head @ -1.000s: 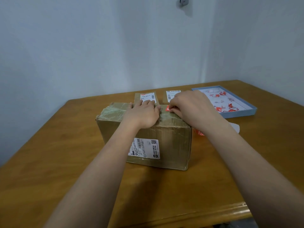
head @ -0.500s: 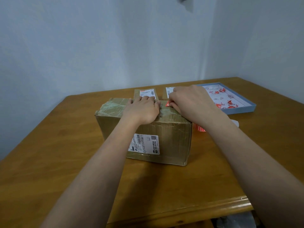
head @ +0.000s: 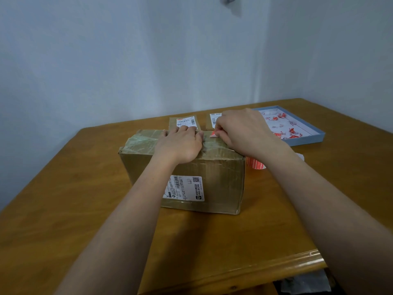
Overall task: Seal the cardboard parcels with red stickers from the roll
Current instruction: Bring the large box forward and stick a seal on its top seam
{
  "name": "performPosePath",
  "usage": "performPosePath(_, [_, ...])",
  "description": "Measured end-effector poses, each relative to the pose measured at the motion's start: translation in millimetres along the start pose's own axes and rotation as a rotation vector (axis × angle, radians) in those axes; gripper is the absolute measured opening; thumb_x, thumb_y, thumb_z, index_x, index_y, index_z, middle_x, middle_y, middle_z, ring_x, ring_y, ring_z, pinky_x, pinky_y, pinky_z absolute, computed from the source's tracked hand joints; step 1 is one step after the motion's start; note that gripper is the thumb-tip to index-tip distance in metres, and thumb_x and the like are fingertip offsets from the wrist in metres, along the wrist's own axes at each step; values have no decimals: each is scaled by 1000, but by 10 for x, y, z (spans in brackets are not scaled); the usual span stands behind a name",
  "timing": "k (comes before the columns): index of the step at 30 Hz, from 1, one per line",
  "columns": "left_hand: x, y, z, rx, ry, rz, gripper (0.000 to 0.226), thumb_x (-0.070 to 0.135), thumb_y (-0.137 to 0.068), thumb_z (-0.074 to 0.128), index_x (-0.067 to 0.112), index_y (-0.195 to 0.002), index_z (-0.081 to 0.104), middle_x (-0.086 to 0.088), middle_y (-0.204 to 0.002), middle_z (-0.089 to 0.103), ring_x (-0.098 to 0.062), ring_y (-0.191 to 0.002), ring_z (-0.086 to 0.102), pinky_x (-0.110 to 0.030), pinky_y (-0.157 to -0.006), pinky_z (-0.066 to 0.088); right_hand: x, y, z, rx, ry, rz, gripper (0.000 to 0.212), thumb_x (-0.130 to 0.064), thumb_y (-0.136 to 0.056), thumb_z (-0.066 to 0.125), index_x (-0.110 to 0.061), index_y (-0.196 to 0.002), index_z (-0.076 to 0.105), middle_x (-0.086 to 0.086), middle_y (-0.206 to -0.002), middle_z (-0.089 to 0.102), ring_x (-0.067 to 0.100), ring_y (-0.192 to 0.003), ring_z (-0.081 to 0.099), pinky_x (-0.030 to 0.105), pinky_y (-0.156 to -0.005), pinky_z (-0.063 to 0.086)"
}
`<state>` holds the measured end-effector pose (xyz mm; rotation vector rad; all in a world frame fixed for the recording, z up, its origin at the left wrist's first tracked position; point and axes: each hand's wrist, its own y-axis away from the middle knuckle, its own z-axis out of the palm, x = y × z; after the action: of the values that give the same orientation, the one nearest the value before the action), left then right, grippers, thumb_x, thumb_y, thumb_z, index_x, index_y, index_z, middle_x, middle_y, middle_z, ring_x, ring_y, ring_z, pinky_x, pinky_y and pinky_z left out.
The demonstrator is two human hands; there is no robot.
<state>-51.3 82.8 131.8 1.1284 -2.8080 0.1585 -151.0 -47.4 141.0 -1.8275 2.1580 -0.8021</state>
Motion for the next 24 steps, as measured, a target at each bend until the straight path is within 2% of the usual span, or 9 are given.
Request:
performPosePath(5, [-10,-11,6,2,-3,-3,53,41,-104,13,19,-150,29,-6,-159,26,-26,-147,18,-50,-119,10,34,66,22,41,-157,68,24,-42,-93,54,-26,-98,71,-3,-95,66,21,-89,61,33,-68,45])
performPosePath(7, [-5,-4,3,1,-8,-5,53,41,-104,13,19,-150,28,-6,-159,25,-26,-147,18,-50,-120,9,35,71,6,27,-180,78,25,-45,-91,58,-27,-101,71,-4,-97,65,19,-91,60,31,-67,41])
performPosePath(11, [10,0,-3,-3,-12,-12,53,41,-105,14,18,-150,29,-5,-159,25,-26,-147,18,-50,-120,9,-1,17,12,-1,-91,57,24,-44,-92,56,-28,-102,72,-3,-98,68,20,-91,61,29,-66,39])
performPosePath(16, [-2,-11,6,4,-9,-14,53,41,-105,13,19,-150,30,-6,-159,25,-27,-147,18,-50,-119,10,-25,-11,25,3,15,33,25,-42,-95,53,-23,-93,70,-1,-87,66,22,-81,61,30,-62,42])
performPosePath(24, [-12,-2,20,19,1,-9,52,40,-105,14,20,-149,30,-5,-158,27,-27,-146,20,-50,-119,11,-36,11,1,2,29,5,31,-45,-96,48,-19,-92,65,1,-87,64,22,-80,59,31,-61,37])
